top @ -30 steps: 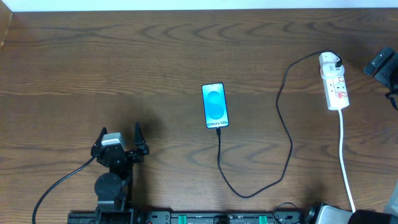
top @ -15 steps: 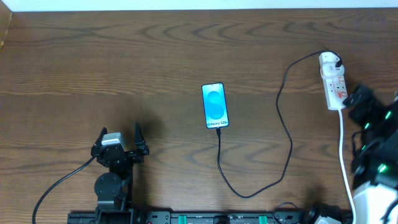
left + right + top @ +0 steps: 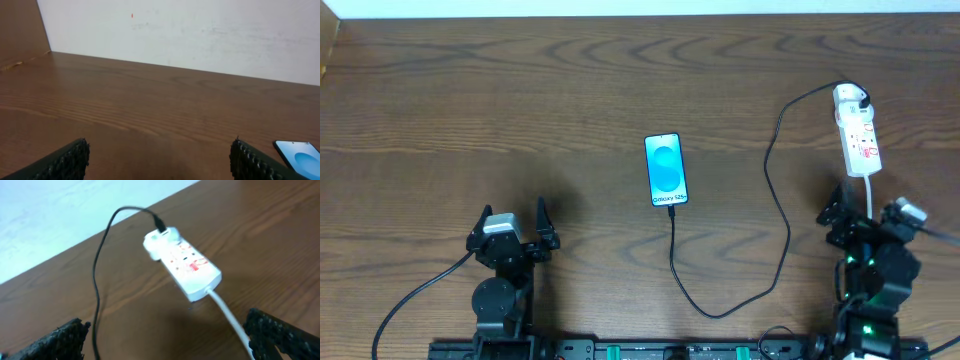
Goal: Plug charger to phone and switch on socket
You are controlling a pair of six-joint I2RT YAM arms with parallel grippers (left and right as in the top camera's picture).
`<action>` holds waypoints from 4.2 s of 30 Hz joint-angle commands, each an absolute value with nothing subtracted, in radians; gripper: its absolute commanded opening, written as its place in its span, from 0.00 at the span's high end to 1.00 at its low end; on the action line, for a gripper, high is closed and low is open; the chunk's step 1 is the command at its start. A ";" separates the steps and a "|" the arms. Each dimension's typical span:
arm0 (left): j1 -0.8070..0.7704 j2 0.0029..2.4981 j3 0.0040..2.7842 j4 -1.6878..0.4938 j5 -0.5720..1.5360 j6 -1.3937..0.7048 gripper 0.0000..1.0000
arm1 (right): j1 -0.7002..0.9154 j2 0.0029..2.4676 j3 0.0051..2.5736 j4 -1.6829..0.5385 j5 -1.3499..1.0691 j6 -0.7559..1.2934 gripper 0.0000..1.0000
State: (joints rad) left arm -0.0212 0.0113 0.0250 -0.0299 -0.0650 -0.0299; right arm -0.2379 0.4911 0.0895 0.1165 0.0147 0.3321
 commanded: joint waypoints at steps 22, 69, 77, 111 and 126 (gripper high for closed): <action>-0.016 0.004 0.004 -0.067 -0.079 -0.039 0.11 | -0.116 0.005 0.005 -0.064 0.110 0.086 0.01; -0.016 0.004 0.004 -0.067 -0.079 -0.039 0.11 | -0.105 0.021 0.006 -0.068 0.073 0.047 0.01; -0.016 0.004 0.004 -0.067 -0.079 -0.039 0.11 | -0.105 0.021 0.006 -0.068 0.073 0.047 0.01; -0.016 0.004 0.004 -0.067 -0.079 -0.039 0.11 | -0.105 0.021 0.006 -0.068 0.073 0.047 0.01; -0.016 0.004 0.004 -0.067 -0.079 -0.039 0.11 | -0.105 0.021 0.006 -0.068 0.073 0.047 0.01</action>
State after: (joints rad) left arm -0.0212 0.0109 0.0246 -0.0299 -0.0654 -0.0299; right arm -0.1127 0.0185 0.0071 -0.0635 0.0788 0.0628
